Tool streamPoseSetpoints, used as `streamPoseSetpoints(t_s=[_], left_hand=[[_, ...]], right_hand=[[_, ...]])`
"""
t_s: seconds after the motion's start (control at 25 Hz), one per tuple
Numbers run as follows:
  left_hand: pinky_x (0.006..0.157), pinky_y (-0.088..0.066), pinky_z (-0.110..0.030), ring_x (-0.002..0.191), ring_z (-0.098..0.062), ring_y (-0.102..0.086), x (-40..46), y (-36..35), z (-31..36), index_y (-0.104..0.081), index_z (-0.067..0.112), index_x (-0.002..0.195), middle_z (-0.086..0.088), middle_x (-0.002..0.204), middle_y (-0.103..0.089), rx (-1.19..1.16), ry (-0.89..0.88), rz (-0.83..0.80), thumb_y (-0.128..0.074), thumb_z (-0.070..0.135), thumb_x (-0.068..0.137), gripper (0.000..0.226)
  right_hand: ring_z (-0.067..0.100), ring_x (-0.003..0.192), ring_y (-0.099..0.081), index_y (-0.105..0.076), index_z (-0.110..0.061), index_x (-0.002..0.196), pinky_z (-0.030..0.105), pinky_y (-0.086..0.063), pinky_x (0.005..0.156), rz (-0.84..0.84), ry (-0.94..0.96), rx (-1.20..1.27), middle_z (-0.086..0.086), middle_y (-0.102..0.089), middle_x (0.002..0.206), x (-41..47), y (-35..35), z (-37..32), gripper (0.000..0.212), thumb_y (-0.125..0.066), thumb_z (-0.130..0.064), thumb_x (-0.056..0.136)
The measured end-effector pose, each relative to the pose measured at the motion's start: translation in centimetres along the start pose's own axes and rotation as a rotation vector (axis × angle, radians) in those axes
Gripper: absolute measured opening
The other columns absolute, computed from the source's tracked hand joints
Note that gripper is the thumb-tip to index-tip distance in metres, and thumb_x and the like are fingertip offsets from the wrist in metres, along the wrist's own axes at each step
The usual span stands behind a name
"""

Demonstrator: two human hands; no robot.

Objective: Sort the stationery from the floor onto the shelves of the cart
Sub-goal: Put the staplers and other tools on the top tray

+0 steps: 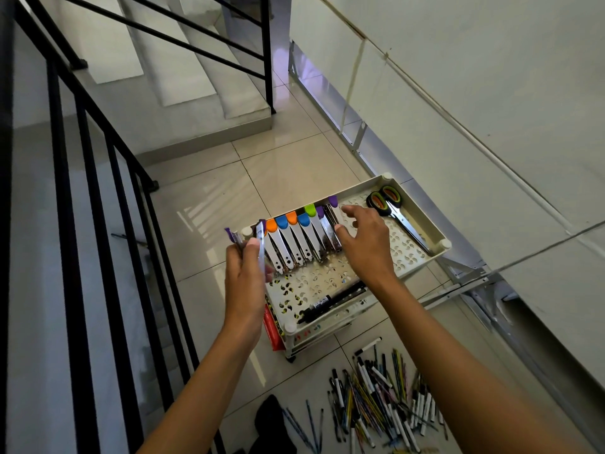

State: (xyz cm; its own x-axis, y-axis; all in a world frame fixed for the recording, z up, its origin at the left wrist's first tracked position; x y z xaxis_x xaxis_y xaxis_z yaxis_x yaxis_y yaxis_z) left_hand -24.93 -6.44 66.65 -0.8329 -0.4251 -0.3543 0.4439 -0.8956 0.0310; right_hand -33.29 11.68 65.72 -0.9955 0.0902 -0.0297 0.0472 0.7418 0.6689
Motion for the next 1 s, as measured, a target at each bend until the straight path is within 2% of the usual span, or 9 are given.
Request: streamPoseSetpoints(t_s=[0.12,0.2,0.28,0.44,0.6,0.72,0.84,0.92,1.0], left_hand=[[0.088,-0.046,-0.042,0.084,-0.017,-0.056,-0.6,-2.3,0.9,-0.058,0.017,0.105,-0.005,0.092,-0.060,-0.110,0.062,-0.148,-0.024,0.051,0.099,0.048],[0.092,-0.049,-0.041,0.093,-0.019,-0.065,-1.3,-4.1,1.5,-0.063,0.022,0.101,-0.004,0.097,-0.070,-0.164,0.057,-0.270,-0.019,0.058,0.095,0.058],[0.095,-0.050,-0.041,0.101,-0.019,-0.068,-1.7,-5.4,1.6,-0.066,0.023,0.107,-0.003,0.101,-0.074,-0.207,0.049,-0.346,-0.017,0.063,0.092,0.065],[0.097,-0.047,-0.033,0.107,-0.014,-0.066,-2.0,-6.4,1.0,-0.065,0.021,0.115,-0.005,0.107,-0.072,-0.156,0.061,-0.462,-0.014,0.073,0.079,0.081],[0.106,-0.040,-0.033,0.124,-0.013,-0.054,-2.1,-6.8,0.8,-0.056,0.025,0.132,-0.003,0.126,-0.064,-0.010,0.062,-0.558,-0.017,0.090,0.067,0.100],[0.105,-0.034,-0.036,0.127,-0.012,-0.044,-1.8,-5.9,1.4,-0.053,0.031,0.133,0.006,0.135,-0.047,0.193,-0.032,-0.393,-0.025,0.085,0.074,0.085],[0.094,-0.038,-0.027,0.127,-0.012,-0.034,-0.8,-2.6,2.1,-0.047,0.026,0.134,0.000,0.140,-0.032,0.347,-0.191,0.033,-0.048,0.041,0.095,0.042],[0.095,-0.032,-0.024,0.136,-0.016,-0.026,0.1,-1.0,0.5,-0.032,0.024,0.146,0.000,0.152,-0.020,0.370,-0.150,0.103,-0.049,0.026,0.097,0.051],[0.108,-0.029,-0.033,0.143,-0.019,-0.019,0.6,-0.5,-1.8,-0.016,0.024,0.152,0.002,0.158,-0.012,0.414,-0.070,0.052,-0.046,0.022,0.099,0.061]], right_hand=[[0.005,0.090,-0.060,-0.060,-0.018,0.121,0.014,-0.050,0.066,-0.159,-0.011,0.280,0.002,-0.063,0.114,-2.5,0.0,-2.5,0.028,-0.057,-0.026,0.094],[0.005,0.089,-0.062,-0.061,-0.023,0.117,0.015,-0.050,0.063,-0.271,-0.028,0.427,0.000,-0.064,0.112,-4.5,-0.3,-3.8,0.028,-0.057,-0.035,0.093],[0.002,0.092,-0.061,-0.060,-0.032,0.116,0.016,-0.052,0.071,-0.243,-0.009,0.411,-0.005,-0.060,0.114,-5.5,-0.1,-4.0,0.030,-0.063,-0.041,0.088],[-0.001,0.093,-0.061,-0.060,-0.024,0.124,0.021,-0.055,0.081,-0.146,-0.011,0.299,-0.005,-0.062,0.110,-5.3,0.8,-2.8,0.042,-0.068,-0.038,0.085],[0.003,0.089,-0.065,-0.060,-0.022,0.126,0.026,-0.058,0.079,-0.102,-0.008,0.232,-0.006,-0.069,0.099,-5.0,1.1,-2.3,0.040,-0.067,-0.028,0.087],[-0.002,0.076,-0.062,-0.058,-0.017,0.124,0.015,-0.055,0.068,-0.081,-0.068,0.239,-0.014,-0.060,0.085,-3.7,2.1,-2.1,0.034,-0.062,-0.019,0.090],[0.006,0.078,-0.060,-0.061,-0.014,0.118,0.027,-0.057,0.082,-0.038,-0.110,0.097,-0.009,-0.060,0.092,-0.7,3.9,-0.9,0.026,-0.059,-0.015,0.092],[0.015,0.085,-0.061,-0.062,-0.013,0.122,0.035,-0.056,0.086,-0.033,-0.104,-0.028,0.002,-0.065,0.103,1.4,4.2,0.0,0.030,-0.059,-0.014,0.092],[0.018,0.088,-0.061,-0.063,-0.011,0.121,0.034,-0.054,0.087,-0.083,-0.107,-0.119,0.009,-0.067,0.108,2.9,3.3,0.9,0.030,-0.057,-0.013,0.092]])
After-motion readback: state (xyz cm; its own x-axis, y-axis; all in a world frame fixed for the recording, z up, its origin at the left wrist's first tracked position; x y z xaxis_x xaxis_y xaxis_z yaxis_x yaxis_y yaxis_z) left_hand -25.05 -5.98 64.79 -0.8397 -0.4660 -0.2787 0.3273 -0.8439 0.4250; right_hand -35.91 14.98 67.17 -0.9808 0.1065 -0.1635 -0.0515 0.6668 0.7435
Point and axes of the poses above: each hand's wrist, its own x-axis towards the middle knuckle, its own y-axis out of the back of the hand, z = x × y, the point moved 4 cm from there along x, towards the middle knuckle
